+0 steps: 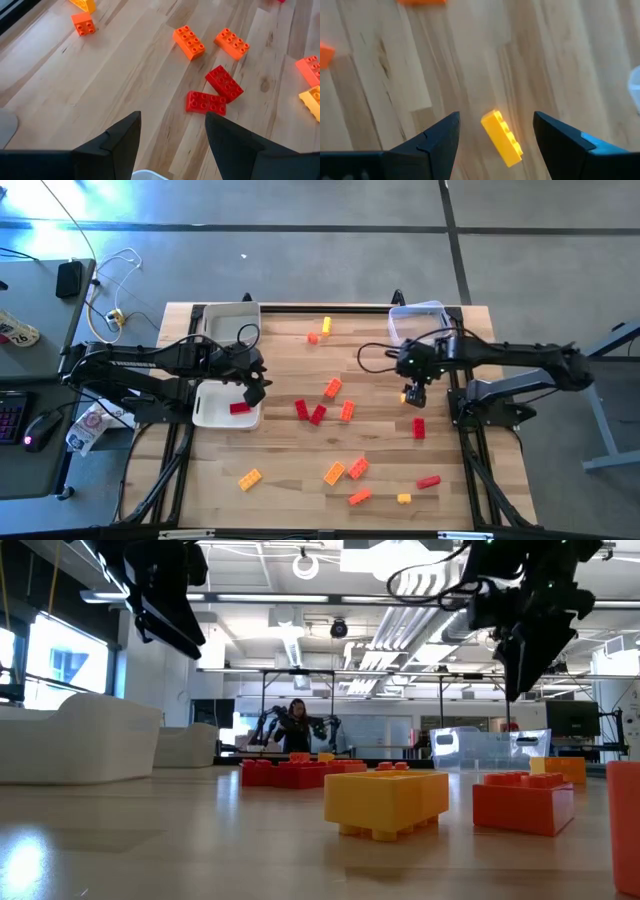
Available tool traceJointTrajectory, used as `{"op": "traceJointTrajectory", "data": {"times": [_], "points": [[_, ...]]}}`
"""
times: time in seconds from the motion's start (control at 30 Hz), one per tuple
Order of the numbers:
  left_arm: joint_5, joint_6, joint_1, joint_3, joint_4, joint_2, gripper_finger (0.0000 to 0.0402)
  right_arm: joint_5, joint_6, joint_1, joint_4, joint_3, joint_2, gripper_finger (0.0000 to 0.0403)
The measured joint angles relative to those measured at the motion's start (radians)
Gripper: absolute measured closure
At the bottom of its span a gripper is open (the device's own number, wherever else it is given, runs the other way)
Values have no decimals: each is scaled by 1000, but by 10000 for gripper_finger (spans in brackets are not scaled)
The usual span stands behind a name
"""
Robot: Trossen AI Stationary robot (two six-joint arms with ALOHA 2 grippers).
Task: Sort & place blocks by color
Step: Put the yellow game piece into the transparent bin
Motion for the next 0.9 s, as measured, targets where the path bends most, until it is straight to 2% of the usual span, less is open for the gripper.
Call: {"op": "traceJointTrajectory", "data": {"times": [0.27, 0.57, 0.9], "points": [[0, 15, 0, 0, 0, 0, 193, -12, -9, 56, -1, -1, 135, 164], [0, 15, 0, 0, 0, 0, 193, 83, 19, 152, -10, -2, 274, 164], [-2, 15, 0, 0, -1, 1, 193, 169, 49, 172, -18, -2, 408, 164]]}}
